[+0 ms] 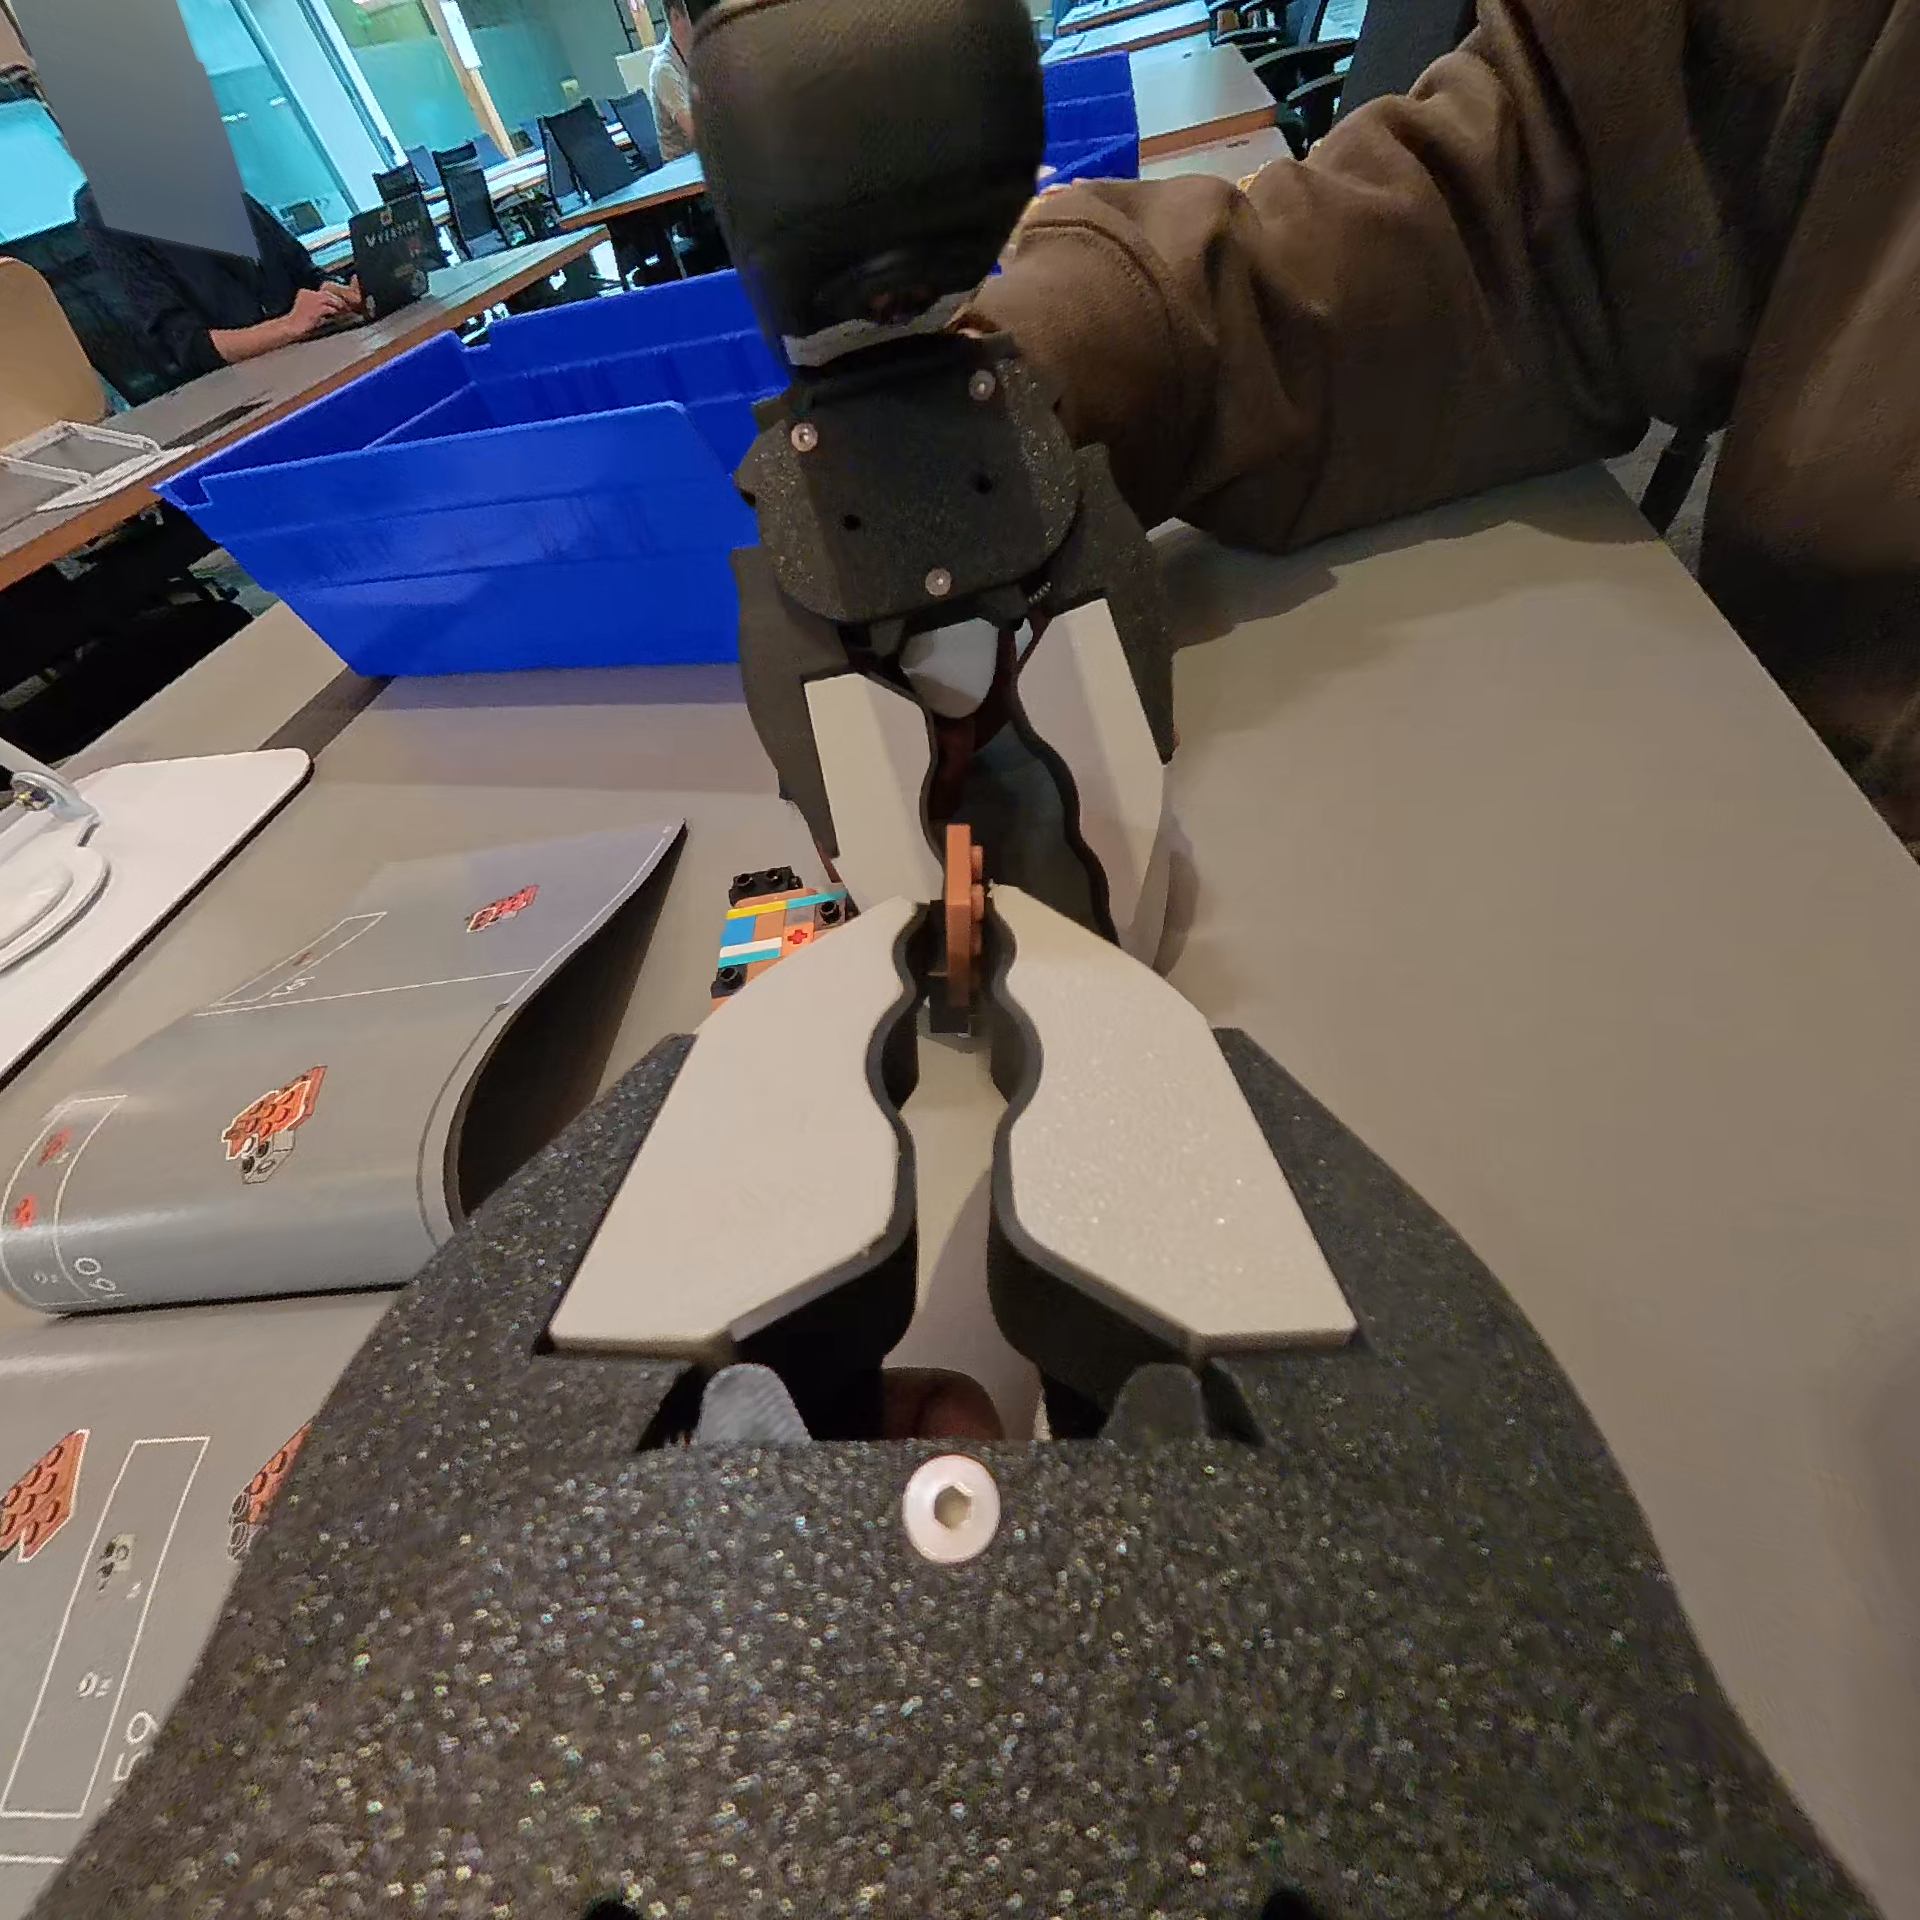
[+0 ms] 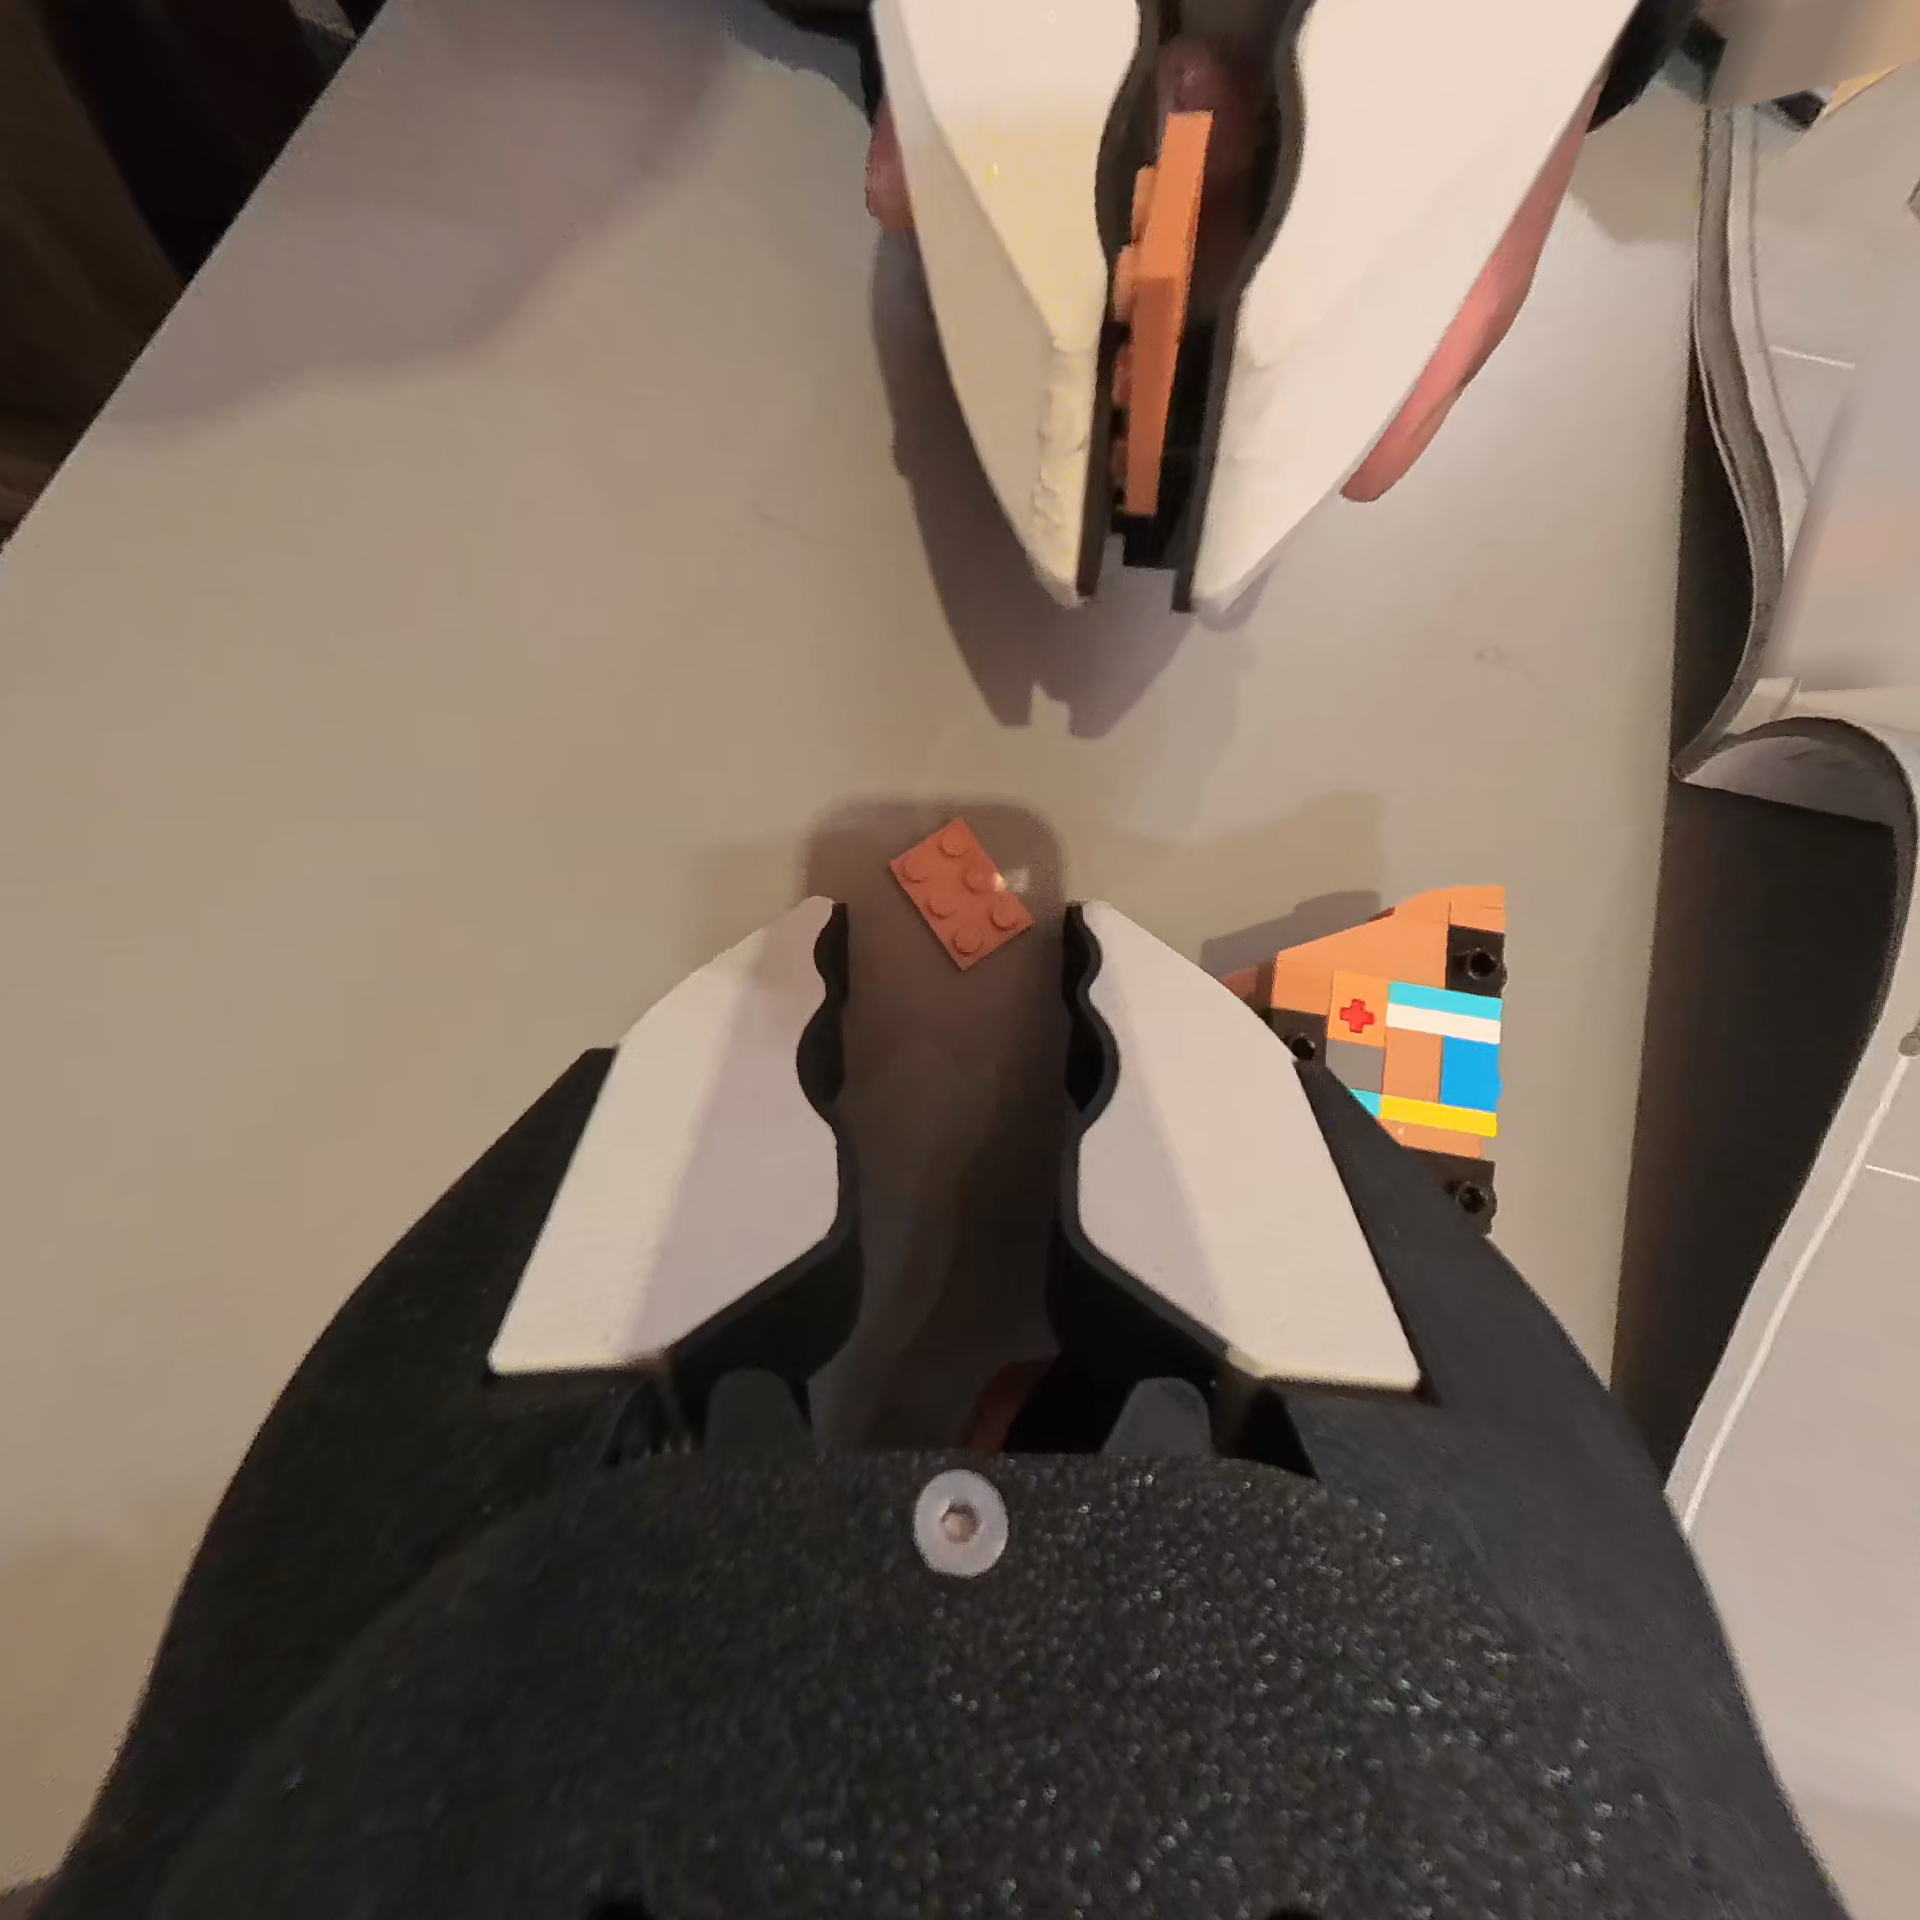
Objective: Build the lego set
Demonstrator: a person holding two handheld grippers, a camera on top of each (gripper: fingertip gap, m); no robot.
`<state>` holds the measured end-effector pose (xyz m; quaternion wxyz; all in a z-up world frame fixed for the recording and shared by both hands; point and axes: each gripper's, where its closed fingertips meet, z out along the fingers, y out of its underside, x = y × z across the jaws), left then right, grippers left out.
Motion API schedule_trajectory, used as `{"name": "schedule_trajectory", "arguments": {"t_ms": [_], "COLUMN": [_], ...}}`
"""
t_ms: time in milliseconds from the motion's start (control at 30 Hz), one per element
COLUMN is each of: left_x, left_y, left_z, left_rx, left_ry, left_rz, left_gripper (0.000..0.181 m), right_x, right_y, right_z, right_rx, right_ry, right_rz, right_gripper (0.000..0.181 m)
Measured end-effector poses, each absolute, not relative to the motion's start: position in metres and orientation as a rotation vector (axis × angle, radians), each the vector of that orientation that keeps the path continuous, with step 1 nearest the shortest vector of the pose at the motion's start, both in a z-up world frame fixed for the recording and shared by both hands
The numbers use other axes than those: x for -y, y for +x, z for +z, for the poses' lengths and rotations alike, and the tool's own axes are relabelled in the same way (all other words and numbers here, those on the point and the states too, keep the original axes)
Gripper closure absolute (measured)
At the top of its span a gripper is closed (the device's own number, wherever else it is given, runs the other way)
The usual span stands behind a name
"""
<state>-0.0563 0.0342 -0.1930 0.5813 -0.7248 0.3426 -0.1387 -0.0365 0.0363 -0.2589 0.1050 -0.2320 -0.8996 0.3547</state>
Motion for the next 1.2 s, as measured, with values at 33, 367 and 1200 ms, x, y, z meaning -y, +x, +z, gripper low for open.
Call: {"name": "schedule_trajectory", "arguments": {"t_ms": [33, 367, 1200], "left_x": [-0.034, -0.033, -0.026], "left_y": [-0.056, -0.056, -0.029], "left_z": [-0.193, -0.194, -0.175], "left_rx": [-0.802, -0.782, -0.576], "left_ry": [-1.694, -1.706, -1.687], "left_rz": [-0.326, -0.376, -0.906], "left_gripper": [0.173, 0.173, 0.173], "right_x": [-0.036, -0.038, -0.046], "right_y": [-0.037, -0.035, -0.050], "right_z": [-0.259, -0.258, -0.152], "right_rx": [2.653, 2.573, 1.735], "right_ry": [-0.690, -0.709, -0.504], "right_rz": [1.047, 0.988, 0.614], "right_gripper": [0.143, 0.162, 0.164]}}
